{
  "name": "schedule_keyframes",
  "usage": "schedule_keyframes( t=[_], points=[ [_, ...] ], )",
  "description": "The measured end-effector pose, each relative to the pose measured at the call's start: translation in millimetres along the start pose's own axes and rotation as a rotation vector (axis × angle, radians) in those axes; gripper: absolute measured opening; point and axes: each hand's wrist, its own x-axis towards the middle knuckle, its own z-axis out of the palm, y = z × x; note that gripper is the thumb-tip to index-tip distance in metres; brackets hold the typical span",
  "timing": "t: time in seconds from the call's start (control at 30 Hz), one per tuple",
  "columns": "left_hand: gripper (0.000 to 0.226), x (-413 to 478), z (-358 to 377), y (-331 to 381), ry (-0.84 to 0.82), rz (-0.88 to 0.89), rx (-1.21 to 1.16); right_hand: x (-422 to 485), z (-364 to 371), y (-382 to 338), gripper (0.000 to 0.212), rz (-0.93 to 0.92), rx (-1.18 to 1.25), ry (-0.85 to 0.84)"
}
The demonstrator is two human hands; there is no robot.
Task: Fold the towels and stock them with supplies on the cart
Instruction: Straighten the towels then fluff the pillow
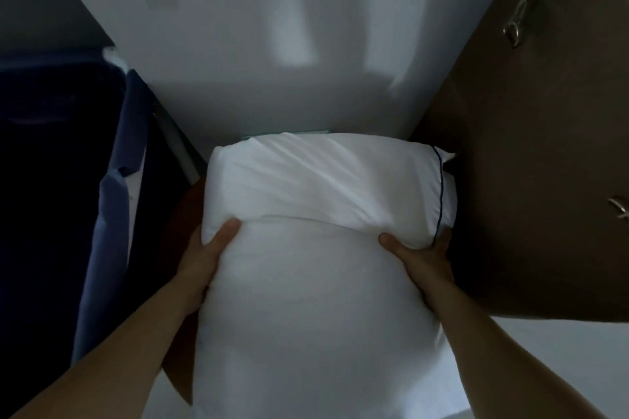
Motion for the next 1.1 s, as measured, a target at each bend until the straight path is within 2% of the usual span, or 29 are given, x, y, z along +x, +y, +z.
schedule_keyframes(
  t=[0.1,0.3,0.4,0.5,0.57,0.63,0.7,0.73,0.77,0.83,0.87,0.9,0.93,1.0,1.1],
  points=[
    [0.078,-2,-4,6,-0.065,-0.045,-0.039,-3,-6,-1,0.166,-0.057,0.065,0.008],
    [0.084,-38,-21,26,-0.066,0.034,-0.057,-44,-21,-22,0.148,-0.201,0.128,0.046],
    [0.074,-65,-44,35,-0.114,0.028,-0.07,-71,-24,-33,0.145,-0.316,0.137,0.054],
    [0.068,-87,-62,46,-0.069,0.095,-0.032,-87,-20,-37,0.146,-0.334,0.189,0.004],
    [0.089,-94,-64,45,0.013,0.14,0.09,-91,-12,-31,0.144,-0.283,0.189,-0.058],
    [0.11,-97,-49,36,0.087,0.122,0.349,-87,-5,-18,0.141,-0.237,0.18,-0.118],
    [0.11,-96,-23,19,0.095,0.14,0.676,-82,0,-11,0.139,-0.178,0.096,-0.113],
    [0.104,-95,-9,11,0.106,0.163,0.803,-82,3,-13,0.134,-0.171,-0.012,-0.046],
    [0.098,-92,2,6,0.126,0.197,0.893,-84,5,-17,0.126,-0.228,-0.13,0.067],
    [0.084,-83,16,5,0.16,0.371,1.053,-98,10,-30,0.104,-0.609,-0.279,0.298],
    [0.078,-79,20,6,0.168,0.506,1.143,-109,14,-38,0.093,-0.827,-0.335,0.328],
    [0.075,-76,24,8,0.164,0.64,1.22,-117,18,-46,0.085,-0.97,-0.418,0.288],
    [0.076,-74,28,10,0.148,0.751,1.271,-121,22,-51,0.083,-1.023,-0.518,0.21],
    [0.079,-68,37,11,0.12,0.881,1.339,-117,25,-52,0.088,-0.942,-0.725,0.101],
    [0.083,-56,51,3,0.107,0.891,1.428,-92,25,-42,0.092,-0.824,-0.828,0.072]
  ],
)
